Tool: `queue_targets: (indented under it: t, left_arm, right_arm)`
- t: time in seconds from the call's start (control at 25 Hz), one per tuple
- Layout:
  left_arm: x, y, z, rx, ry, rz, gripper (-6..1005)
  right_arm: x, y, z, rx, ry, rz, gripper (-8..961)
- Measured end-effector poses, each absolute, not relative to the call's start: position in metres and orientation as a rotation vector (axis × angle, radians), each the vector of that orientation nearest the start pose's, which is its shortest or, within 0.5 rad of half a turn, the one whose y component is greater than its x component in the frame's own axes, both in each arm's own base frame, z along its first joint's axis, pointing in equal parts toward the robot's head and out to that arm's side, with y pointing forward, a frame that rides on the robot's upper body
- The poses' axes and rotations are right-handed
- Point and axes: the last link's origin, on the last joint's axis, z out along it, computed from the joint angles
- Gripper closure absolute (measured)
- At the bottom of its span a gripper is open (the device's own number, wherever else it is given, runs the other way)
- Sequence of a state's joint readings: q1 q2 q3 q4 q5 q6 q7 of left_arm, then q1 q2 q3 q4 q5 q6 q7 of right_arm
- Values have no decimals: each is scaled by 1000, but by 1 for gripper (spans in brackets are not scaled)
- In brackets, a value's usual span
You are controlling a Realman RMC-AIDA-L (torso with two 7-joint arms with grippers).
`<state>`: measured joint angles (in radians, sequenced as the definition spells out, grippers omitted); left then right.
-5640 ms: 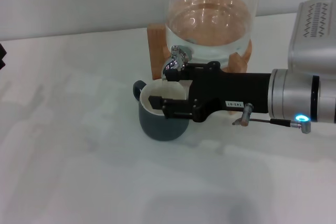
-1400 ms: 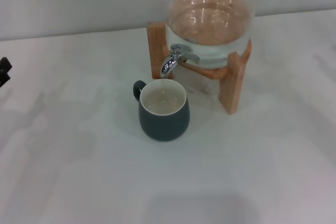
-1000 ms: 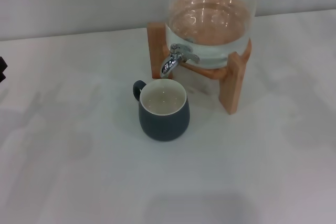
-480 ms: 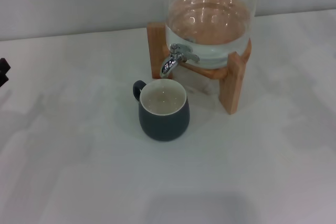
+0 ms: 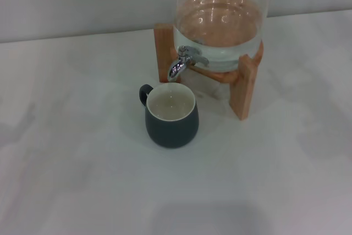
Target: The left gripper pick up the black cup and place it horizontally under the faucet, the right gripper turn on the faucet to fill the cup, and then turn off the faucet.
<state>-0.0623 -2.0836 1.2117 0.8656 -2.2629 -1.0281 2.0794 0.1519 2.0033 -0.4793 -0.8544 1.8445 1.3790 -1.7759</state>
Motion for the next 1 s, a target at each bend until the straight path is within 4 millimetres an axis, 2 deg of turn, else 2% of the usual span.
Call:
queue_targets:
  t: [0.12,0.24,1.0]
  left_arm:
    - [-319,293,69,-1761,-620,-979,108]
    - [-320,288,72,-1739,-620,-1006,108]
    - [-319,290,72,-1747,-614,-1004,107]
  right_arm:
    - [360,273,188,-1662,616,951,263]
    - [360,273,188,-1662,616,952,263]
    - [361,271,188,-1661,620,952,262]
